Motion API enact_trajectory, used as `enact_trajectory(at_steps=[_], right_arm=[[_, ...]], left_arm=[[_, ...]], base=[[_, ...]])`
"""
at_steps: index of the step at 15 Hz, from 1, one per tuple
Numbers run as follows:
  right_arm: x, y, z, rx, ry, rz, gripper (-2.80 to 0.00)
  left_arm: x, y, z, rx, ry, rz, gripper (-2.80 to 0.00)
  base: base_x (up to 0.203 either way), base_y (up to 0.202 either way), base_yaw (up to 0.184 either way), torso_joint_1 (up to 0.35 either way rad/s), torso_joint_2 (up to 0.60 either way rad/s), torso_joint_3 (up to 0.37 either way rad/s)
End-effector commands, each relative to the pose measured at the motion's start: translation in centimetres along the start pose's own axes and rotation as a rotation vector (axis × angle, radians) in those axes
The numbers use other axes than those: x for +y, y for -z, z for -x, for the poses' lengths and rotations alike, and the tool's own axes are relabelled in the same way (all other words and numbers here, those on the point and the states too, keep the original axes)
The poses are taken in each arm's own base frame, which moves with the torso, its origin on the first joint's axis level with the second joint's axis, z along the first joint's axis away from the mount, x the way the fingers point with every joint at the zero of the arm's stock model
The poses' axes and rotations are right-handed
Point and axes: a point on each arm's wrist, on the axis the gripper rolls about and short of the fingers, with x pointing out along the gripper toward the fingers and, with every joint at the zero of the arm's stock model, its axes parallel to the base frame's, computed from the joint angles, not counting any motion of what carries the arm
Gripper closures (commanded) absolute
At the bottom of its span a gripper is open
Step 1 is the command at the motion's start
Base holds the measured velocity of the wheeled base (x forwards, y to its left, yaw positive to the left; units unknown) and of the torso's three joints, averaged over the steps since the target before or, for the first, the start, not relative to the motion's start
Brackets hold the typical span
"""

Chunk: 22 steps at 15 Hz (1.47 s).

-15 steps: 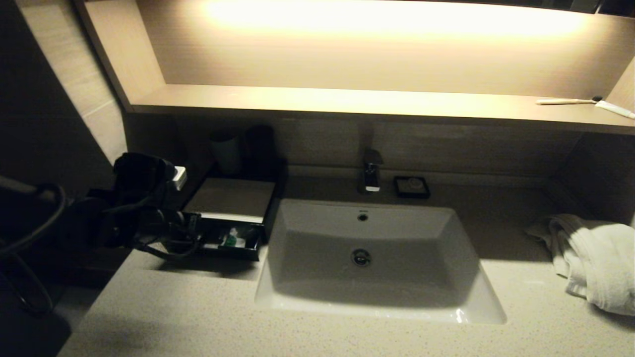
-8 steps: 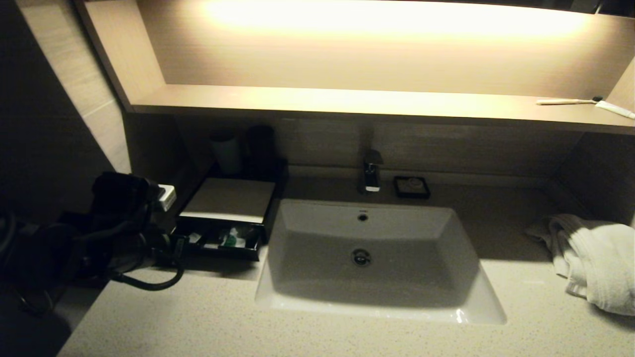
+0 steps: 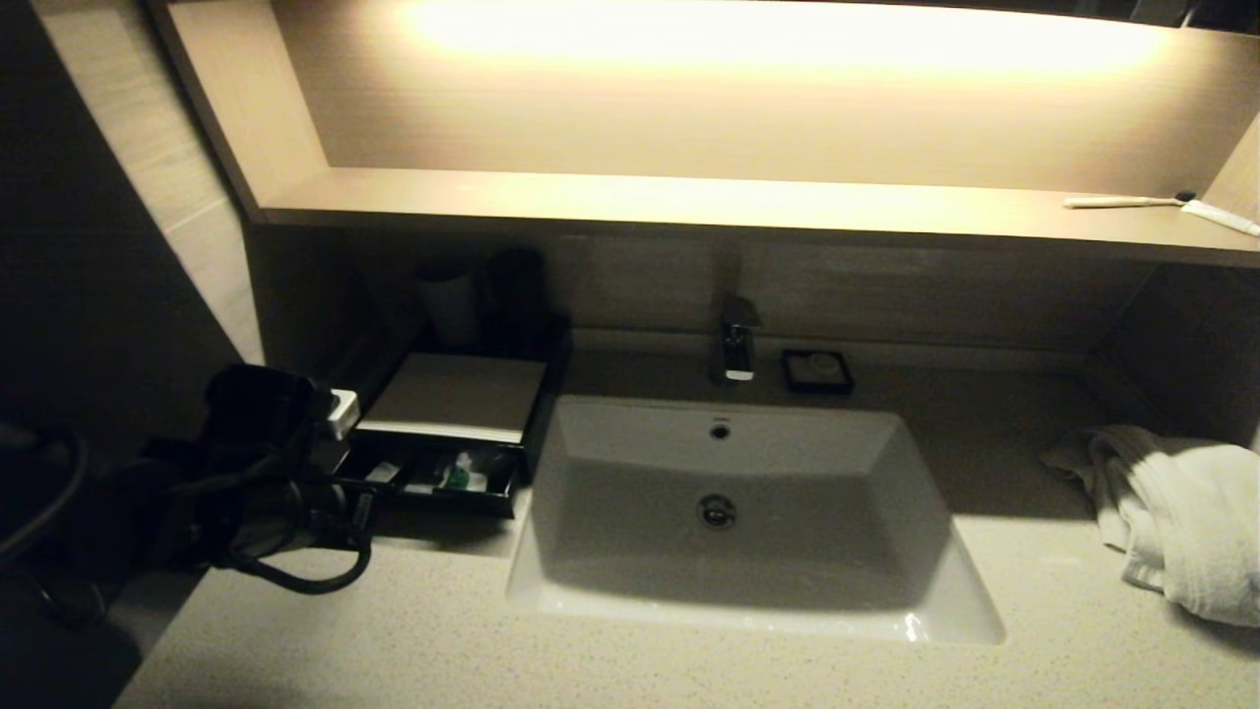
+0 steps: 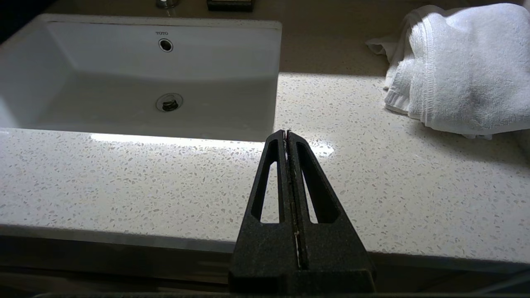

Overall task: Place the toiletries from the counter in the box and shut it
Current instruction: Close the drawer

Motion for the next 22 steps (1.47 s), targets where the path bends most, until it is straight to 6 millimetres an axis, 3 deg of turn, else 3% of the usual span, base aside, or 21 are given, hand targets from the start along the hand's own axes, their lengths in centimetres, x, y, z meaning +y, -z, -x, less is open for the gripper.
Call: enact_trajectory(at_steps=[1,22], right_arm=[[0.0,0.0,0.0,0.000,-0.001,0.000,0.00],[0.0,0.0,0.0,0.000,-0.001,0.000,0.00]], left_arm=[[-0.3,0.2,-1.5,0.034,-0.002,-0.003,0.00],[-0.9,-4.8,-5.3,-0.059,-0.009,0.021,0.00]], base=[[0.000,0.000,0.000,0.000,0.00,0.000],[0.000,0.000,0.000,0.000,0.00,0.000]])
